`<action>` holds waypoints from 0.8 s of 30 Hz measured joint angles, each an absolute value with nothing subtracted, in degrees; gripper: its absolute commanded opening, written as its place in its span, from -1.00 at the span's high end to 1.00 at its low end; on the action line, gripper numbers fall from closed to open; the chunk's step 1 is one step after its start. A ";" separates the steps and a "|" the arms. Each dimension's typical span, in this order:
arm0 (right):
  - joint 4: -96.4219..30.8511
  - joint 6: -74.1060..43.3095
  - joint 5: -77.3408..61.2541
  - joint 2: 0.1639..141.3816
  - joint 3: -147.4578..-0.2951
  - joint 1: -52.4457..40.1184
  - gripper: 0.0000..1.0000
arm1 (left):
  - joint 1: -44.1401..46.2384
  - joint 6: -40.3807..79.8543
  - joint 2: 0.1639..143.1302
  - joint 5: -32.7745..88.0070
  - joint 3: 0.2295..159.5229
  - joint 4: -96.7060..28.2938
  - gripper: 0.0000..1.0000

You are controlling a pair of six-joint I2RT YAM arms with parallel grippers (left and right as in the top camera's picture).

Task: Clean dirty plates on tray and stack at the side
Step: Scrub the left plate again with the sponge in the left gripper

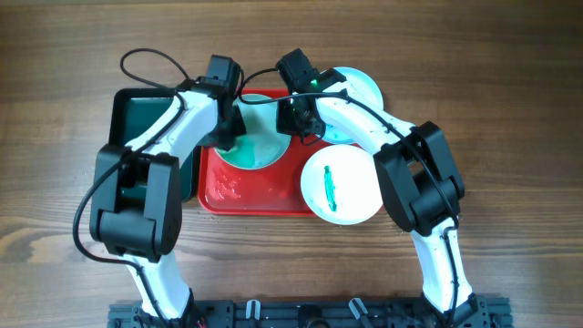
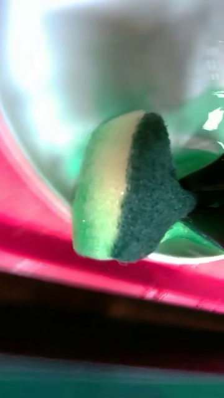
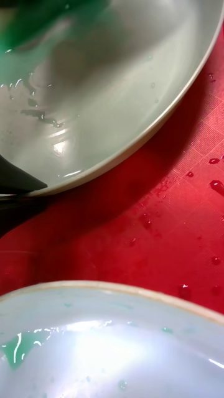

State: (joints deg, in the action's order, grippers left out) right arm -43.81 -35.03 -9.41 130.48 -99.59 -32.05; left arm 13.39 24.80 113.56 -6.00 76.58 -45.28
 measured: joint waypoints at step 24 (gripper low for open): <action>-43.72 -33.30 -10.31 130.50 -99.59 -31.77 0.91 | 13.34 14.48 113.56 6.50 75.81 -28.80 0.92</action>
State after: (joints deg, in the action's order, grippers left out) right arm -43.72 -33.30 -10.31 130.50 -99.59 -31.77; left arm 13.34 14.48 113.56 6.50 75.81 -28.80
